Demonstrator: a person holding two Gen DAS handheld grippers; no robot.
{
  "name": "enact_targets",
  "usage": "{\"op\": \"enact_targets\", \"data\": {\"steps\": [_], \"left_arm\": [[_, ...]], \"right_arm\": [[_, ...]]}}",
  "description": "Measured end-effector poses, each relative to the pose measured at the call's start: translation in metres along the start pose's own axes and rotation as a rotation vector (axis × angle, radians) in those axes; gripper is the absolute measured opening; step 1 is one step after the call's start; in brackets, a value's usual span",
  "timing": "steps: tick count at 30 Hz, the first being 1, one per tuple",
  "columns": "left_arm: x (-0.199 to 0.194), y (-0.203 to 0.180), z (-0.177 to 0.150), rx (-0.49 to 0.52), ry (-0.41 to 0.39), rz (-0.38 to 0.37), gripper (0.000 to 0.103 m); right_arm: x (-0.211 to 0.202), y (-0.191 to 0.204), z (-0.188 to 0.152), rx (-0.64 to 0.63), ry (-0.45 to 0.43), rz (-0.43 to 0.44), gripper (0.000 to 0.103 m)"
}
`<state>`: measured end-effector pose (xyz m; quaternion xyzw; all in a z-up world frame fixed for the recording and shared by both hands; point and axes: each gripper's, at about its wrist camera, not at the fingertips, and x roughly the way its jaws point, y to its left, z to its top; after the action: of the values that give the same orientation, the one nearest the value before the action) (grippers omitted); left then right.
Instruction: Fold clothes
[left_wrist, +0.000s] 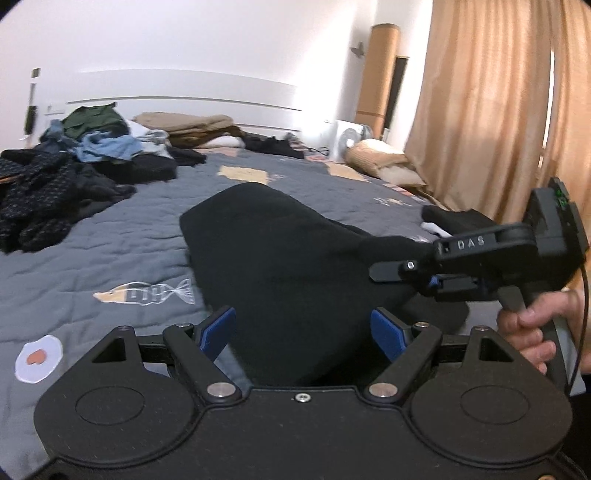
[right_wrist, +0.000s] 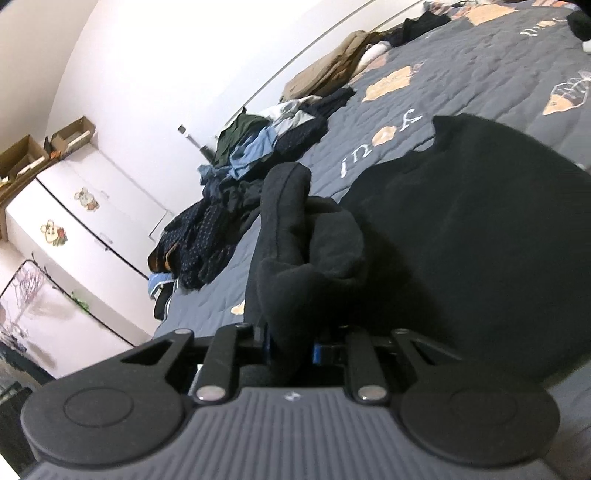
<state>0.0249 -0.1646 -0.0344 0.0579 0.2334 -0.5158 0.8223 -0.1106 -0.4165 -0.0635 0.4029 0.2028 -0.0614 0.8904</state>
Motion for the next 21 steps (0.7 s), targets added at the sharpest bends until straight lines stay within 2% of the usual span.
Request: {"op": "enact_targets", "data": {"steps": [7,21], "left_arm": [[0.010,-0.012,0.003,0.011,-0.002,-0.047,0.081],[0.031,-0.039,0.006,0.029,0.010,-0.091,0.085]], "right_arm": [[-0.031,-0.018,0.016,0.030,-0.061,-0.018,0.018],[-0.111,-0.081,0.053,0.122,-0.264,-0.090,0.018]]}}
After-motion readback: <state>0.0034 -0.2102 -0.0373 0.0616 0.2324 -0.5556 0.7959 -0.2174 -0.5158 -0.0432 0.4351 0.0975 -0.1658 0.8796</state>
